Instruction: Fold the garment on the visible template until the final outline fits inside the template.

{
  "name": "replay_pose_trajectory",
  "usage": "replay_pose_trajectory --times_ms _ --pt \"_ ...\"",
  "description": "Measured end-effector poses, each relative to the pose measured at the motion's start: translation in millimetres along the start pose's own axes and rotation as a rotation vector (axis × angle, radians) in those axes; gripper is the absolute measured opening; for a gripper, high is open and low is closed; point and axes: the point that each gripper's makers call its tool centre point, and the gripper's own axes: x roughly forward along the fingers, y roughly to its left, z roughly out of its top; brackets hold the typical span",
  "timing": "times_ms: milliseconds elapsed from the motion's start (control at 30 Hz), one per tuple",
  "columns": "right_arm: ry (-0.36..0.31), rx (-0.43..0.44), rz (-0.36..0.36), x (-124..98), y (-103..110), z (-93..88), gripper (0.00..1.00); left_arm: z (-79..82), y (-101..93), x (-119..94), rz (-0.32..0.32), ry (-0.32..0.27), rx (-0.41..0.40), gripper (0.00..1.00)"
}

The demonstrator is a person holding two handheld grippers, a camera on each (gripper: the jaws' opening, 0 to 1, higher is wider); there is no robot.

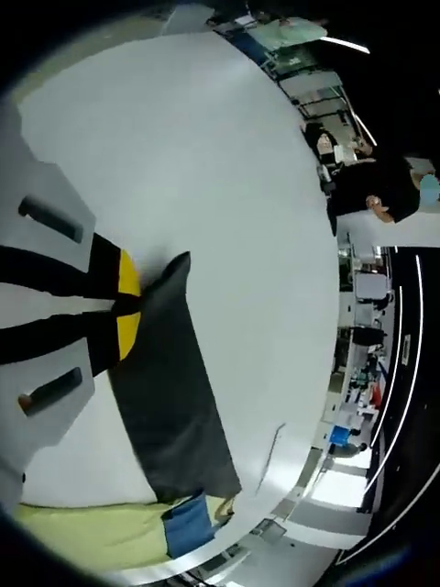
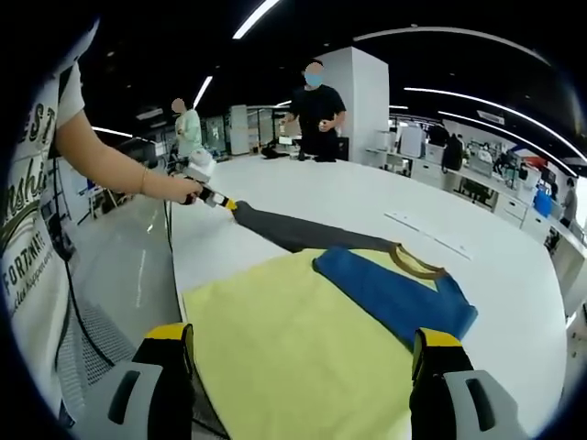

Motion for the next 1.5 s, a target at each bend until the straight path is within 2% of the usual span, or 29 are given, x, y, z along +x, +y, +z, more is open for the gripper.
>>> replay_pose_trajectory --times_ms 67,267,467,767,1167,1500 --pt "0.001 0.003 -0.001 0 1 -1.0 0.99 5.8 -7.5 0 -0.029 -0.011 0.000 0.01" --pt "0.000 0.003 -0.005 -3 2 -2.8 0.99 20.6 -21.1 -3 -0.062 -0.032 0.014 0.01" --pt "-0.002 0.006 -0.014 -5 2 -4.0 0.99 34.2 -34.5 0 -0.114 -0.052 -0.029 0.01" --pt "-0.006 0.011 -0.013 -8 4 -7.4 0.99 55.1 -59.8 -2 -0.170 -0.079 0.008 0.01" --pt "-0.009 0.009 -0.008 -8 6 -8.6 0.99 81.2 -103.6 -2 -0.260 -0.100 0.055 0.01" --pt "-0.007 0.014 -0.016 -10 8 -9.8 0.99 104.3 -153.2 -1 -0.352 -0.121 0.089 0.01"
